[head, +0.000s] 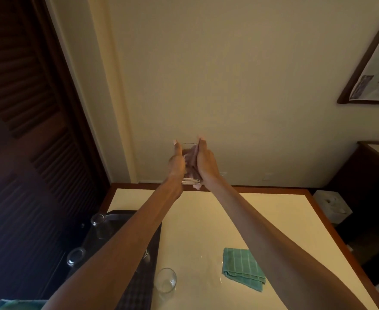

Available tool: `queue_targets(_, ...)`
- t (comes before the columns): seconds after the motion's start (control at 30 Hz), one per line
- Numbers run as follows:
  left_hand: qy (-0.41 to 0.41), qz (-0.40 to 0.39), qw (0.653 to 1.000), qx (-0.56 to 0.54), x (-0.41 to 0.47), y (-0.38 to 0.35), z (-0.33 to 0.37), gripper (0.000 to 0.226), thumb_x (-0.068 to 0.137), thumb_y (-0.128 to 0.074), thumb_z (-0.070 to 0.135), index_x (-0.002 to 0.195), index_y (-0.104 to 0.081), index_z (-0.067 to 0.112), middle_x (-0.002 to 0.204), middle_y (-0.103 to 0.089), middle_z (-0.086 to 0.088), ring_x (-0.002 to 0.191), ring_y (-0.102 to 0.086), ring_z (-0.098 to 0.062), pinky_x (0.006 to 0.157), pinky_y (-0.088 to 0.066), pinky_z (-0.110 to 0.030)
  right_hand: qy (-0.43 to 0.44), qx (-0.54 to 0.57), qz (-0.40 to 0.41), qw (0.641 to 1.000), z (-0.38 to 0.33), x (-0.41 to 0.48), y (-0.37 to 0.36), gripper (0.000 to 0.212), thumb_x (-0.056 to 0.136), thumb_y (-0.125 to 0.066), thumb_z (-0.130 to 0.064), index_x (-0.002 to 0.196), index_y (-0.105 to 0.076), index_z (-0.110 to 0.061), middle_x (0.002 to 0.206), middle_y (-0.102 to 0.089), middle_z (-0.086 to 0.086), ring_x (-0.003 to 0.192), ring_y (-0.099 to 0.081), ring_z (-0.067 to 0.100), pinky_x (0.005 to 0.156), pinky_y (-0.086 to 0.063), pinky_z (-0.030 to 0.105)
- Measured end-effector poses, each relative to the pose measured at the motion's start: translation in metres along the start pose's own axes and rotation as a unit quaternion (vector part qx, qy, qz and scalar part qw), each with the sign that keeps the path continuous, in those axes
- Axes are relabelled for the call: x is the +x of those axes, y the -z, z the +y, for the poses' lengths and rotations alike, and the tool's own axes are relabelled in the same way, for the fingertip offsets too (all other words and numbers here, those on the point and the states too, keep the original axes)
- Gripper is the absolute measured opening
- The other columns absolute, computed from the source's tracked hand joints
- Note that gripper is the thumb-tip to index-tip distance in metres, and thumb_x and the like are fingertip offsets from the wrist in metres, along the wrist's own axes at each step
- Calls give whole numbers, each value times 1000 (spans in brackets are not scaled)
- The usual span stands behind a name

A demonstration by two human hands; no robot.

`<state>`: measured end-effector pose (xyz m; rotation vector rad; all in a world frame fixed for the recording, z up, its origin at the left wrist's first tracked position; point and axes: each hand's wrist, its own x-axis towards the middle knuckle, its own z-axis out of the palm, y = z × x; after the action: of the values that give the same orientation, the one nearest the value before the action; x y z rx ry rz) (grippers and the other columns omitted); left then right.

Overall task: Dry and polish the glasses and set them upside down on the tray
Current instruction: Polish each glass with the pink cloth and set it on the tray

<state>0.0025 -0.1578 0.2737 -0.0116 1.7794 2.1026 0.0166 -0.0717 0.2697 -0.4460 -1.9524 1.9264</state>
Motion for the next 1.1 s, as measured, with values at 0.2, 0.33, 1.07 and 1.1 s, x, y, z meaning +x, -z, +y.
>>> queue_targets(0.2, 36, 26, 999, -13, 44, 6, -17, 107, 52, -62, 101, 132, -62, 30, 141, -60, -5, 127, -61, -29, 104, -52, -55, -145, 154, -97, 973, 5, -4, -4, 66, 103, -27, -55, 86, -73, -12, 82, -72, 13, 84, -73, 23, 79, -57, 36)
queue_targets(0.33, -37, 74, 996, -27, 14, 6, 11, 60, 97, -48, 69, 127, -50, 17, 123, -62, -7, 115, -63, -30, 101, -53, -48, 3, -23, -45, 999, 17, -18, -17, 69, 106, -19, -52, 83, -64, -4, 67, -63, 8, 66, -68, 10, 62, -53, 19)
queue_targets(1.07, -19, 50, 998, 17, 43, 8, -13, 118, 45, -48, 108, 127, -71, 27, 123, -70, -12, 111, -70, -28, 99, -57, -51, -79, 24, -61, 995, 9, 10, -10, 81, 98, -19, -68, 81, -73, -10, 92, -72, 26, 91, -72, 38, 88, -57, 50)
queue_targets(1.1, -12, 48, 999, 15, 38, 8, -8, 116, 49, -48, 107, 132, -67, 27, 126, -67, -12, 112, -69, -28, 98, -58, -51, -53, -2, -57, 997, 11, 5, -11, 81, 100, -17, -65, 79, -72, -9, 86, -73, 21, 86, -73, 32, 85, -59, 45)
